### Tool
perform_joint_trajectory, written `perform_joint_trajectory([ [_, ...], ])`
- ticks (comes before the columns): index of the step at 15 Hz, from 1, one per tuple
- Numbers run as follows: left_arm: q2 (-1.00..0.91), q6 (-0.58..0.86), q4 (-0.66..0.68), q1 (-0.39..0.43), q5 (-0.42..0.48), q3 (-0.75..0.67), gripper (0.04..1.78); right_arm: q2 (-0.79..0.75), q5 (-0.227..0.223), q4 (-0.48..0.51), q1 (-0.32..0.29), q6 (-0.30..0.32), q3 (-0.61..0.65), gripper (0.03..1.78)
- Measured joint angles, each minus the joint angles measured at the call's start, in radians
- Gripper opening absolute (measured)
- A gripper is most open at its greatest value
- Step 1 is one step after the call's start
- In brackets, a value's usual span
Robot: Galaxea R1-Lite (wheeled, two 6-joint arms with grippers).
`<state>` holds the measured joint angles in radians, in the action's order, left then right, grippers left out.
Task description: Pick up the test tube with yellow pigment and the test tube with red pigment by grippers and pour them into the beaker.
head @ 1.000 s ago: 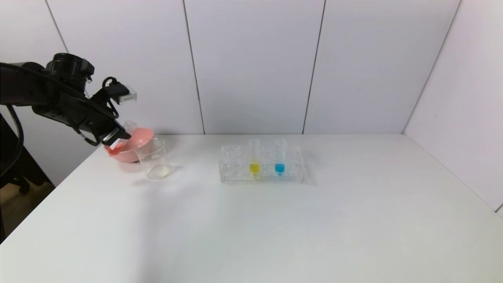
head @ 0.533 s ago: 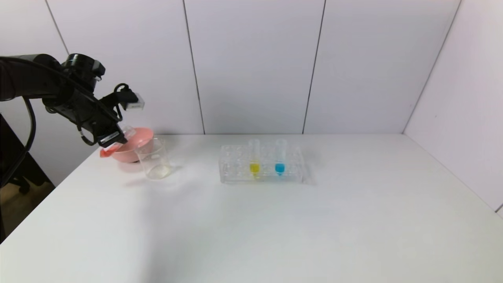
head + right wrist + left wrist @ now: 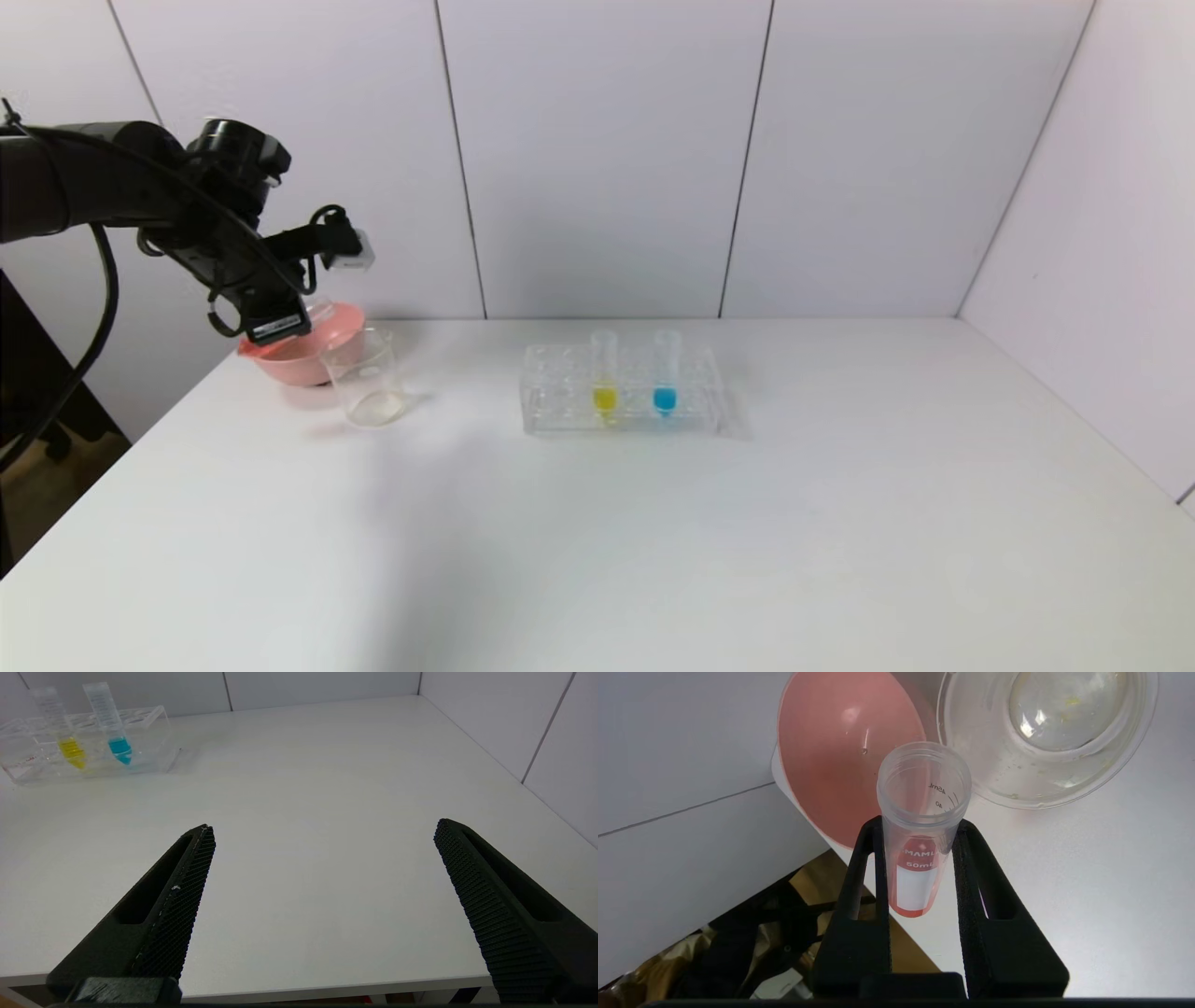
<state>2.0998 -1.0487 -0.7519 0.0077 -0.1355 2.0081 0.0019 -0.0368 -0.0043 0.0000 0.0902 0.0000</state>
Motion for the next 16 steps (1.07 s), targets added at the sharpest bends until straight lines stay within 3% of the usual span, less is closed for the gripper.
perform_joint_trajectory([
  [7, 0.021, -0.039, -0.022, -0.073, -0.277, 0.000, 0.42, 0.000, -0.001, 0.000, 0.000, 0.000, 0.000, 1.71],
  [16, 0.055, -0.040, -0.035, -0.151, -0.411, 0.000, 0.42, 0.000, 0.000, 0.000, 0.000, 0.000, 0.000, 1.71],
])
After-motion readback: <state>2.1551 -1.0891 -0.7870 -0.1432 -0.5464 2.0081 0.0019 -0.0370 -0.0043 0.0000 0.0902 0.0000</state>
